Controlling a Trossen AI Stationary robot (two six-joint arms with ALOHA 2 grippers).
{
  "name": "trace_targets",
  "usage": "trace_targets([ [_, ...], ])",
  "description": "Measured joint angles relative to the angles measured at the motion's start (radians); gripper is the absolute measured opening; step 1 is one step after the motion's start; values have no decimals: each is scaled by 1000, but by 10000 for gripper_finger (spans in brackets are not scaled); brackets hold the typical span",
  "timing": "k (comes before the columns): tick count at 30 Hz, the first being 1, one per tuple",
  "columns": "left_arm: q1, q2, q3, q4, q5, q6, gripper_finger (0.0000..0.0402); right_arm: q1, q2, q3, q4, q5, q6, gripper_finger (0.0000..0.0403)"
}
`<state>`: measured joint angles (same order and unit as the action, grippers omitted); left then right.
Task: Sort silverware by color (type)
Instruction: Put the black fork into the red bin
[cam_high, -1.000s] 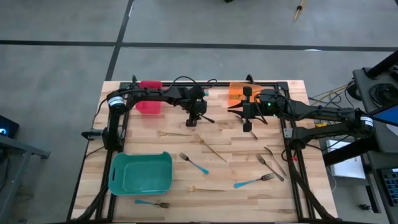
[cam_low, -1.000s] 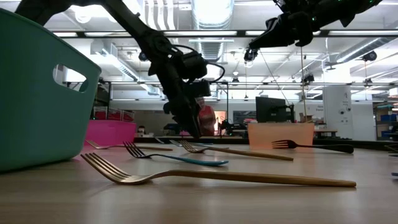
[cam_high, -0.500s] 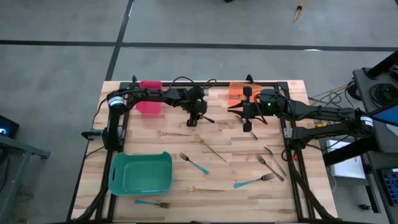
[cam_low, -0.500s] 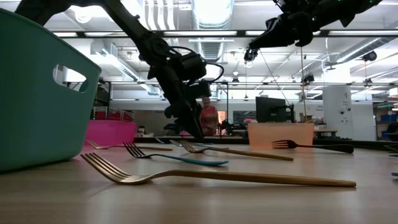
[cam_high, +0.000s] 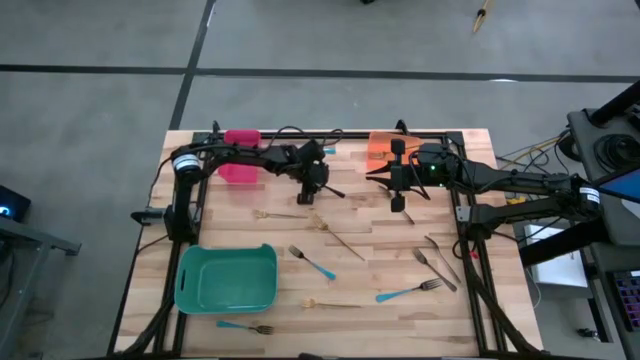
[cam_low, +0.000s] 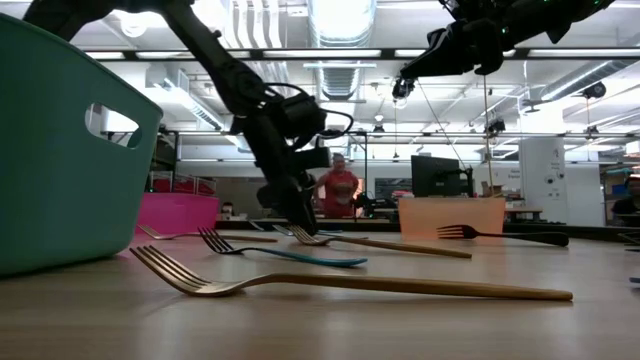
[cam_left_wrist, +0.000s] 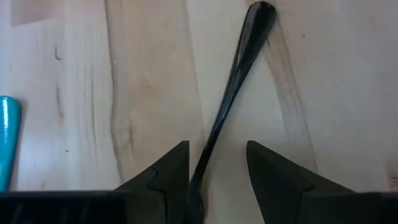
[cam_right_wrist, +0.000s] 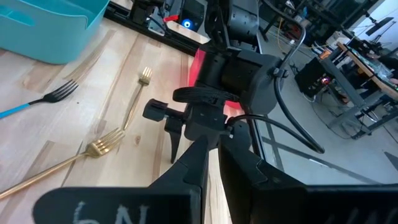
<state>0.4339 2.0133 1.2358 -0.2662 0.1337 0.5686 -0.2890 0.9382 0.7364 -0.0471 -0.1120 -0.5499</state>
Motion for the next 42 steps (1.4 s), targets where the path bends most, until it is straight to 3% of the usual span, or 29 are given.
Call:
trace_targets([
  [22,41,0,-20,57,14,-23,136,0,0,0,0,0,0,28],
  [31,42,0,-21,53,15,-27,90,0,0,0,0,0,0,28],
  [39,42,0,-21,39,18,-28,10,0,0,0,0,0,0,28],
  [42,42,0,-21,40,14,-34,6,0,0,0,0,0,7,28],
])
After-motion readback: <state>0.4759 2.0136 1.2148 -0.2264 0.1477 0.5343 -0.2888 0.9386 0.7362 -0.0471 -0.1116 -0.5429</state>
